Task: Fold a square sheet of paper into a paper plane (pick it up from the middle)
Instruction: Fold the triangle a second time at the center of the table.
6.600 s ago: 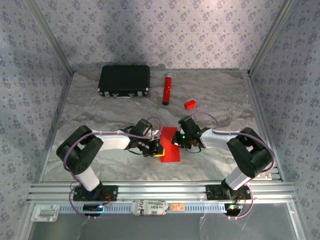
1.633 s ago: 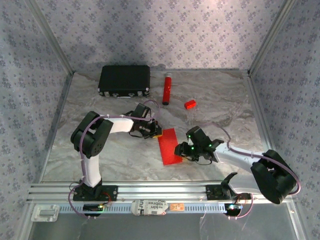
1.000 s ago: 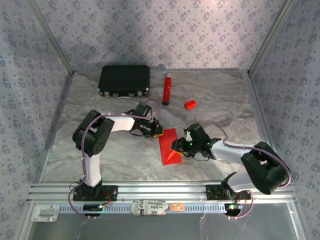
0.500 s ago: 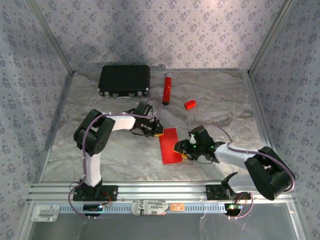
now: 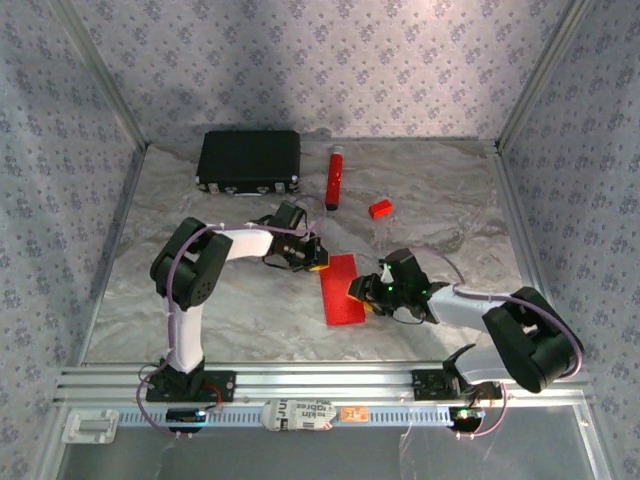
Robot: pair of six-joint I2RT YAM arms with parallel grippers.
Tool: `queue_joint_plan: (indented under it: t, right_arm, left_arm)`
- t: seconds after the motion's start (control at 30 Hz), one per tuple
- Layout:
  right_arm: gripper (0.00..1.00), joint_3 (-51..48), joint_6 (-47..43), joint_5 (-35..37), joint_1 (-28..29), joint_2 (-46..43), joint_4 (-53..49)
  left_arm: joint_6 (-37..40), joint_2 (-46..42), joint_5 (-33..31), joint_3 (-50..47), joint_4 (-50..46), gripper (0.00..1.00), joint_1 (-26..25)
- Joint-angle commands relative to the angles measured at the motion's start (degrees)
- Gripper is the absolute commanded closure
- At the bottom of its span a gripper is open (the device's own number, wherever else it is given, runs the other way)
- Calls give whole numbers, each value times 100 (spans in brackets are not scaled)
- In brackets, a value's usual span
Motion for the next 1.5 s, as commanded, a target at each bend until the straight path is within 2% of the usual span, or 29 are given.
queue_joint_plan:
  t: [0.0, 0.57, 0.73, 0.8, 0.9, 1.03, 1.1, 1.23, 1.33, 1.47]
  right_arm:
    - [52, 25, 78, -155, -43, 55, 174]
    - [69, 99, -194, -558, -389, 591, 668]
    - [83, 85, -299, -680, -486, 658, 746]
    - [94, 114, -336, -720, -478, 709, 757]
    - [94, 144, -336, -692, -501, 780, 742]
    - [95, 209, -120, -607, -468, 911, 1033]
    - [96, 262, 25, -444, -409, 963, 1180]
    - [97, 379, 361, -32, -320, 1077, 1432]
    - [96, 371, 589, 220, -302, 1122, 1592]
    - [94, 416, 659, 208, -294, 1155, 1614]
  left_arm:
    - [153, 239, -159, 131, -155, 90, 33]
    - [527, 433, 21, 457, -404, 90, 54]
    - [510, 403, 83, 485, -351, 87, 67]
    - [502, 365, 130, 516, -358, 83, 64]
    - [552, 177, 216, 587, -456, 75, 71]
    - [596, -460, -2, 506, -596, 51, 83]
    - [615, -768, -162, 458, -673, 43, 110]
    - [719, -1281, -355, 315, -878, 35, 125]
    - [720, -1632, -515, 44, -902, 33, 124]
    - [670, -2021, -587, -395, -734, 35, 122]
